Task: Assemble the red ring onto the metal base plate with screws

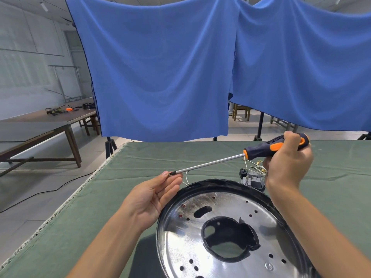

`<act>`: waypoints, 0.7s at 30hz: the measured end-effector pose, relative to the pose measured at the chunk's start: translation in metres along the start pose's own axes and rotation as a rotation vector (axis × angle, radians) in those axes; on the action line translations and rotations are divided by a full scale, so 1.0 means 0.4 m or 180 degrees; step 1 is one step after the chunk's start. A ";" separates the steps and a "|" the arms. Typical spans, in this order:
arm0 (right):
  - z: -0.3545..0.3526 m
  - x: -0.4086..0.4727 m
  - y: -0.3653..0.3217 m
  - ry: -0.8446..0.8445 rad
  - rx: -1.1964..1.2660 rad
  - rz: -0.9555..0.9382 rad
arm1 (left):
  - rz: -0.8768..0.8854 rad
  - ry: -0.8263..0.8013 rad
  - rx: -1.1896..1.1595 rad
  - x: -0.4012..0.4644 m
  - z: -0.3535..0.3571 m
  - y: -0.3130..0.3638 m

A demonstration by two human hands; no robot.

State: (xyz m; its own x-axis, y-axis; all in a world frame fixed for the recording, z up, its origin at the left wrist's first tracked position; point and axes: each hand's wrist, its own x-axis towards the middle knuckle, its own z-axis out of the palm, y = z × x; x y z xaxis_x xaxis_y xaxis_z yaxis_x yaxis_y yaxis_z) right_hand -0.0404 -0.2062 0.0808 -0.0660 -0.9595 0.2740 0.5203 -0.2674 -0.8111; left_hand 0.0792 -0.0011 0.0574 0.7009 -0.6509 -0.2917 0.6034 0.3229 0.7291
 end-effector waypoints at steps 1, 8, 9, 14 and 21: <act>0.000 -0.002 -0.001 -0.0010 0.0008 -0.0017 | 0.0022 0.0021 -0.0034 0.000 0.002 0.000; -0.002 -0.023 -0.008 -0.0229 0.0235 -0.0164 | 0.0212 0.0109 -0.0151 0.000 0.007 -0.003; -0.002 -0.027 -0.009 -0.0279 0.0230 -0.0208 | 0.0290 0.0111 -0.0174 0.000 0.008 -0.001; 0.008 -0.044 -0.027 -0.0518 0.0394 -0.0218 | 0.0492 0.0101 -0.0170 0.008 0.005 -0.004; 0.035 -0.058 -0.050 -0.0645 0.0559 -0.0027 | 0.0420 0.0361 0.0779 0.023 -0.009 -0.011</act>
State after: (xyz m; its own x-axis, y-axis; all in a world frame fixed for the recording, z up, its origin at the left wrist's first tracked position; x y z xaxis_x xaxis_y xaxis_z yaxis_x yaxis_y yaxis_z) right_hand -0.0373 -0.1772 0.0980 0.0915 -0.9152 0.3925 0.6613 -0.2388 -0.7111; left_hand 0.0841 -0.0062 0.0492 0.8135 -0.5289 -0.2417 0.4042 0.2155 0.8889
